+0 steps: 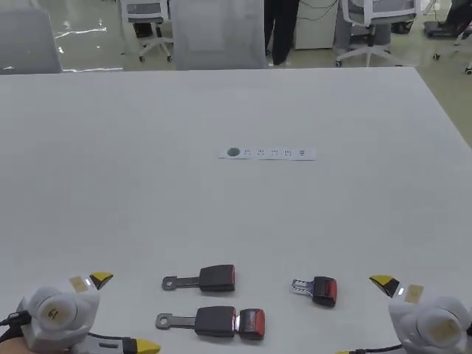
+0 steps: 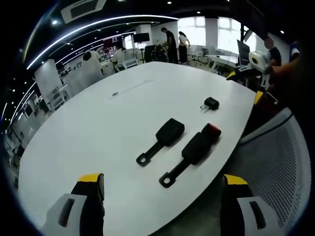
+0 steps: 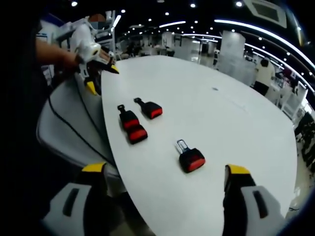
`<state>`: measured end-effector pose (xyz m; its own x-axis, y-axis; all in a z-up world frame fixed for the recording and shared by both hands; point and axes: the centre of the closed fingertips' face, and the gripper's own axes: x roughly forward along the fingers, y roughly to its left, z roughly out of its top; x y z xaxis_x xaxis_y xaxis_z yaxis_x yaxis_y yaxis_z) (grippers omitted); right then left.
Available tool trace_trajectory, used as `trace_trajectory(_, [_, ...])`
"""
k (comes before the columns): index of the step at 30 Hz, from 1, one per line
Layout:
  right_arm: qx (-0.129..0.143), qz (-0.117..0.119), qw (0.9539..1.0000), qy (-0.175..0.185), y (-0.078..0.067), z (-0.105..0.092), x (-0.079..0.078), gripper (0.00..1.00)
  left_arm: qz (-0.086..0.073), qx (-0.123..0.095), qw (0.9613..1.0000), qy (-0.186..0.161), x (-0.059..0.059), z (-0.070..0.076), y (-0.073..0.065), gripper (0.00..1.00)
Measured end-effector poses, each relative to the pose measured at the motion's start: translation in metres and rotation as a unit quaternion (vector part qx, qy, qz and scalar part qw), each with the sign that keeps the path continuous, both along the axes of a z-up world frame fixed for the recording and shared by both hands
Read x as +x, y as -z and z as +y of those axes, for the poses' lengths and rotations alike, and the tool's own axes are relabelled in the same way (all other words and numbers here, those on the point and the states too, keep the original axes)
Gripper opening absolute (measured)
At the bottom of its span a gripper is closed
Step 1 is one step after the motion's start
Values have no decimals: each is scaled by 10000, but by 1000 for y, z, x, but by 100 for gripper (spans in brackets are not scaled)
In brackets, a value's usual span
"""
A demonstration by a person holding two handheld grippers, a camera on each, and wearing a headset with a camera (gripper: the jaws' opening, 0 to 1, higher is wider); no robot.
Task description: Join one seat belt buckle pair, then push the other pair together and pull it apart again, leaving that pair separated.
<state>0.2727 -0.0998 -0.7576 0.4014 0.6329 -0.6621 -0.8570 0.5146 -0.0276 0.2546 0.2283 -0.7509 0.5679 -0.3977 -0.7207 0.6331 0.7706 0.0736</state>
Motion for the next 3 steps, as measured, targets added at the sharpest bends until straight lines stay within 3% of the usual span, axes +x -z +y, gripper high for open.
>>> trace_trajectory(3, [45,-25,10000,11,-3,2,0,100,-11,7,10000,-19,-3,-3,-3,100])
